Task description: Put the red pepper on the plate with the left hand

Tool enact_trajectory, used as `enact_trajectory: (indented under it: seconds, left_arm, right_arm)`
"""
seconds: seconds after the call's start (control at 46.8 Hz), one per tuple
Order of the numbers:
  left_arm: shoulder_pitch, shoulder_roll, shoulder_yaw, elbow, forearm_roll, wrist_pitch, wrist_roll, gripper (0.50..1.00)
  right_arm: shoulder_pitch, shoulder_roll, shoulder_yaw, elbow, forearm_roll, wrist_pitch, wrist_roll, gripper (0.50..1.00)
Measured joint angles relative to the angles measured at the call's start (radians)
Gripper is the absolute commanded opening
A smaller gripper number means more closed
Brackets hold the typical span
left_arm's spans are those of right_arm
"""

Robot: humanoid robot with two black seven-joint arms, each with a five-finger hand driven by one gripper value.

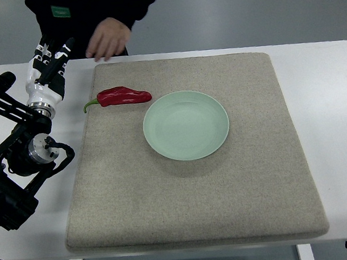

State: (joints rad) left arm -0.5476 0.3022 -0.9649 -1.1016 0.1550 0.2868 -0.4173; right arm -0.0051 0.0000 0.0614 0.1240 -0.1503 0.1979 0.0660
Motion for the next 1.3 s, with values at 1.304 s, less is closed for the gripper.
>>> enact_trajectory:
  seconds: [1.304]
  left_arm:
    - [-0.019,-0.001,-0.012,0.085,-0.003,-0.103,-0.005,0.992]
  right_arm:
    - [0.000,0.000,0.000,0.000,0.000,0.000,0.000,0.932]
